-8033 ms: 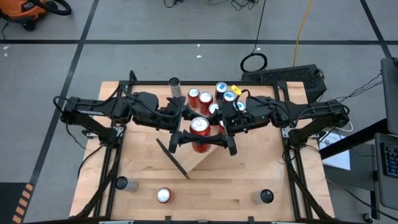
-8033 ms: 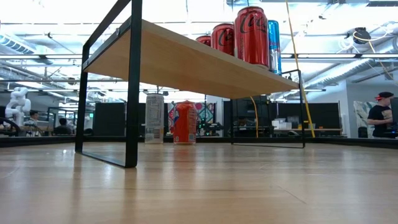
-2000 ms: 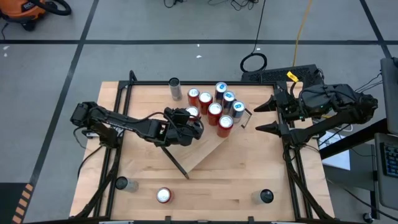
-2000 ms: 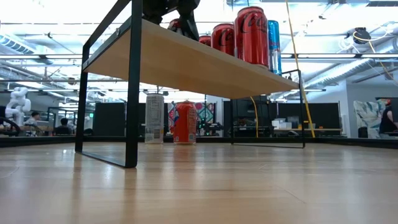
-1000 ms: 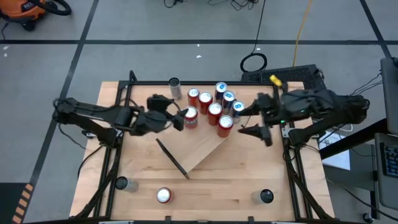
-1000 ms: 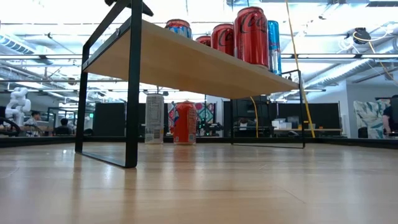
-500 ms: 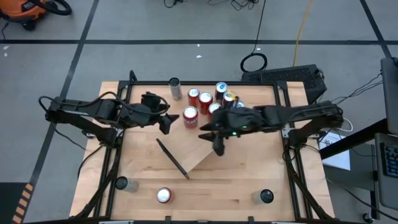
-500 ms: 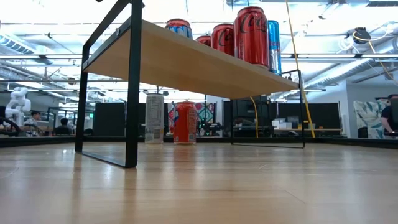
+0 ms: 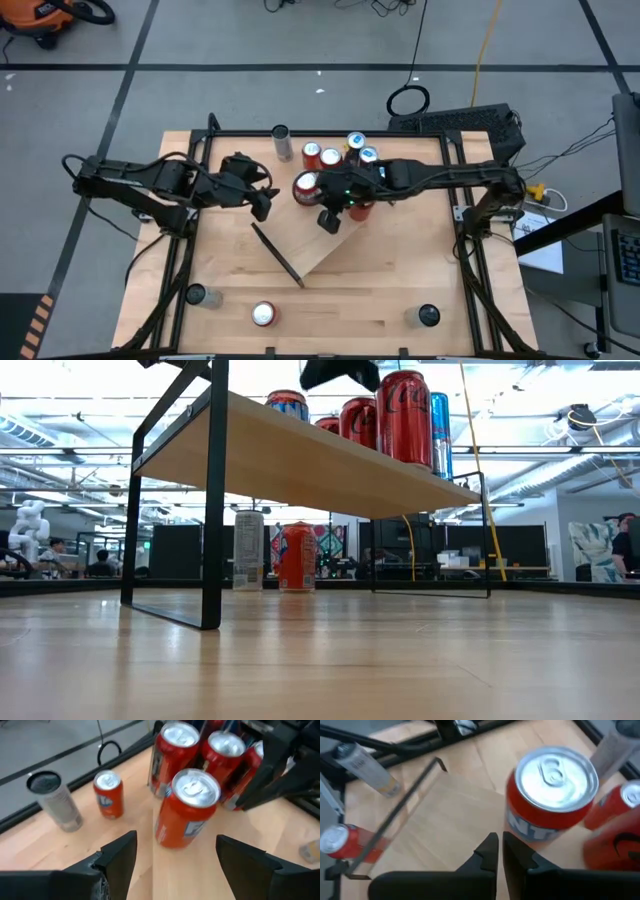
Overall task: Place canned beverage on shelf
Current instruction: Put the middle orange soda can on the shelf
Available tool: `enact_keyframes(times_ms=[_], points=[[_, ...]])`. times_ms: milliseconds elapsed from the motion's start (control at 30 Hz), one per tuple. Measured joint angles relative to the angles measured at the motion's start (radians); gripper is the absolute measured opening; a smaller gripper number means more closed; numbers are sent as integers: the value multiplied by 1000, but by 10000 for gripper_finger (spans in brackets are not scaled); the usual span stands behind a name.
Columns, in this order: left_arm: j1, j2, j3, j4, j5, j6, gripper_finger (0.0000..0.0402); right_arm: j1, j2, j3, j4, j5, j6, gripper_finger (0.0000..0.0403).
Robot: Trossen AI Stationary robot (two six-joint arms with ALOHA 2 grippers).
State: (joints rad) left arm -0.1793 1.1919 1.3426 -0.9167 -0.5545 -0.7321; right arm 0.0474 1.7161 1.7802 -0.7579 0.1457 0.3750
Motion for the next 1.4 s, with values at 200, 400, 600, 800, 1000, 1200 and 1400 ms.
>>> enact_keyframes(times_ms=[200,400,600,800,1000,1200,1400], points=[[34,1,-38,-82,6,-10,270,-22,18,0,-16,9,-7,3],[91,0,-72,-73,80,66,270,-47,17,0,-18,14,-21,1],[152,4,-119,51,159,175,270,-57,17,0,-18,14,-25,0],[205,52,-122,98,203,252,270,-57,17,0,-28,38,-25,0],[234,94,-122,111,249,277,270,-60,17,0,-34,41,-25,0],[237,109,-122,149,267,302,270,-60,10,0,-33,38,-25,0],[237,109,-122,148,277,303,270,-59,-18,0,-37,38,-22,0]])
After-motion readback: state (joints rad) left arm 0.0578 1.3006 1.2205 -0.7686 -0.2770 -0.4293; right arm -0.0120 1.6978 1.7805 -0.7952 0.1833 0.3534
